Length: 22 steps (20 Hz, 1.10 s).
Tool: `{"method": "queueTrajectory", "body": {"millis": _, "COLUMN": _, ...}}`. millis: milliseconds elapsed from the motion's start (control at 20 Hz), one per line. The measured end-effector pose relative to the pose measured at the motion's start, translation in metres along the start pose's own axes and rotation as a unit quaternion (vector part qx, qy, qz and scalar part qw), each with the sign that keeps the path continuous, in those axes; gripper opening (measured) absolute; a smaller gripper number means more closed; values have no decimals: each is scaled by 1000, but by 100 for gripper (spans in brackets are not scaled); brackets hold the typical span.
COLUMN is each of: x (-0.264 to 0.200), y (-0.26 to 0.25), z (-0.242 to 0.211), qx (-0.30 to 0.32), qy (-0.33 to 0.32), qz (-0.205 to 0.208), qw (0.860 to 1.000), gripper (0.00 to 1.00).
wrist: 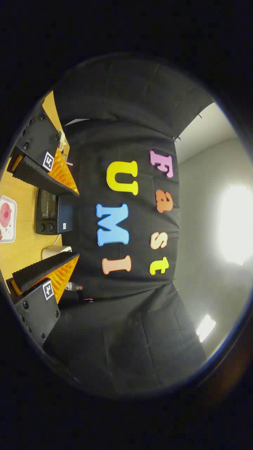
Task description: Open the toaster oven, put the food inside, and close the toaster oven door.
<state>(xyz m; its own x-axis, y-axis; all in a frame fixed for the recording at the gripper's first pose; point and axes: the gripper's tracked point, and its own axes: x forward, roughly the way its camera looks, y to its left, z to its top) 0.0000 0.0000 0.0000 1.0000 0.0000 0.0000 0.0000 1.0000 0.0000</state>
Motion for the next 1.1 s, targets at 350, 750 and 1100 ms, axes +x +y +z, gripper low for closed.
{"method": "queueTrajectory", "body": {"millis": 350, "x": 5, "y": 3, "z": 2, "qx": 1, "qy": -1, "qz": 1, "qw": 1000, "gripper": 96}}
{"method": "queueTrajectory", "body": {"millis": 750, "x": 11, "y": 7, "z": 0, "qx": 4, "qy": -1, "qz": 5, "qw": 1000, "gripper": 96}}
{"method": "queueTrajectory", "body": {"millis": 1100, "x": 39, "y": 17, "z": -4, "qx": 9, "qy": 4, "qz": 14, "qw": 1000, "gripper": 96}}
